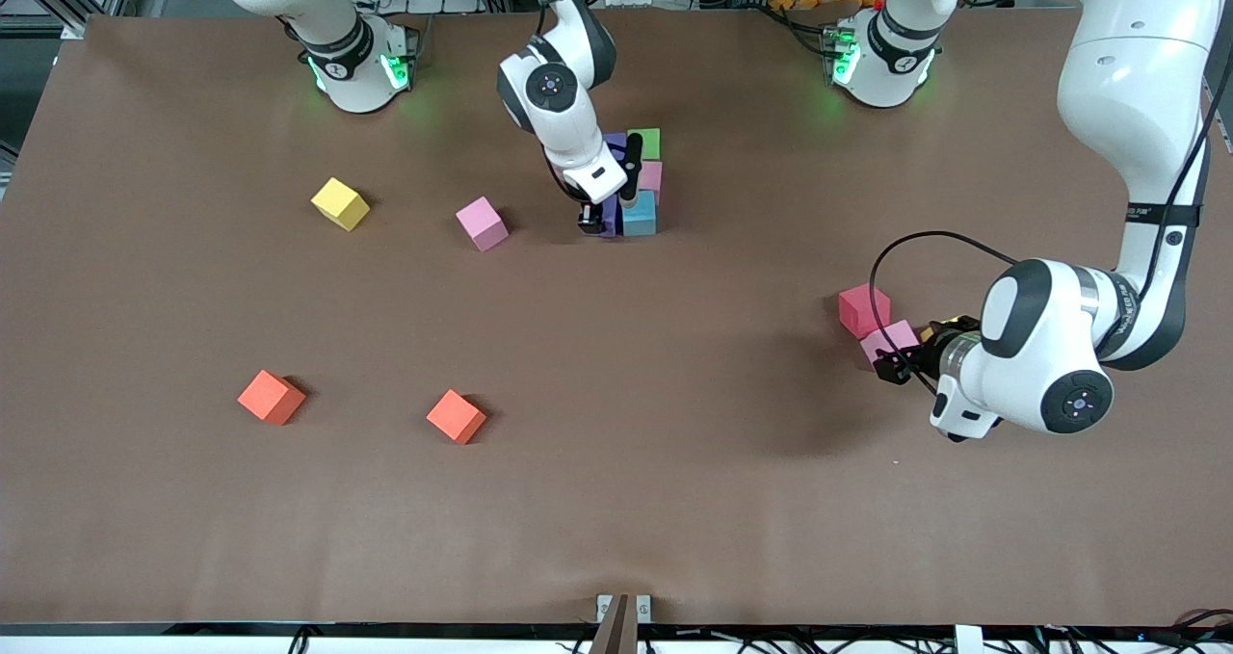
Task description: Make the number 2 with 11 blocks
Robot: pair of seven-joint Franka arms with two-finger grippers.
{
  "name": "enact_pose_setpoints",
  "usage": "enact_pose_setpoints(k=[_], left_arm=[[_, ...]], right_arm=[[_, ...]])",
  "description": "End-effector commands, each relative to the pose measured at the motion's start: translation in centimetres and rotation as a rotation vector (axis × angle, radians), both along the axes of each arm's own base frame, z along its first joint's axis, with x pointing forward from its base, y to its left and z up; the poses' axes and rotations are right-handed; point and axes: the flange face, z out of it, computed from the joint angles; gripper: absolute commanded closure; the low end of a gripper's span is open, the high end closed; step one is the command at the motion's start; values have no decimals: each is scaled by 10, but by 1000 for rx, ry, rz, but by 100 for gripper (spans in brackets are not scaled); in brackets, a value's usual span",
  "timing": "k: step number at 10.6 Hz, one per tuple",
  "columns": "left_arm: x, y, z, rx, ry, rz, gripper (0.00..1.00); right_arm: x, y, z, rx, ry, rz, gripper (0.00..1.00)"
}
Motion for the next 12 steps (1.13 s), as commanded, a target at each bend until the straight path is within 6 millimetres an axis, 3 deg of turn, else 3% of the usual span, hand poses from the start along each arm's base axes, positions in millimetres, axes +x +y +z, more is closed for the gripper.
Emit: enact_pose_setpoints(k=[1,3,6,7,8,9,12], left_arm=[[-9,16,-15,-76,-27,-56,0],[-12,31,-22,-95,-41,-66,0],[-23,24,-28,-133,-15,-47,0],[-25,22,-30,-147,-8,-38,0],[-28,15,-30,-159,-3,-44,0],[-30,11,-32,-164,2,-49,0],[-37,8,-43,-180,-3,-77,0]], right_arm=[[-1,7,-3,12,-7,-21,93],[0,9,-5,11,-10,-18,93],[0,13,-5,15,-15,-12,93],[-2,13,-10,5,-15,-9,84],[-1,13,-11,5,-19,-8,55],[0,12,-11,4,-20,-3,1],[7,9,-4,11,-7,-24,0]])
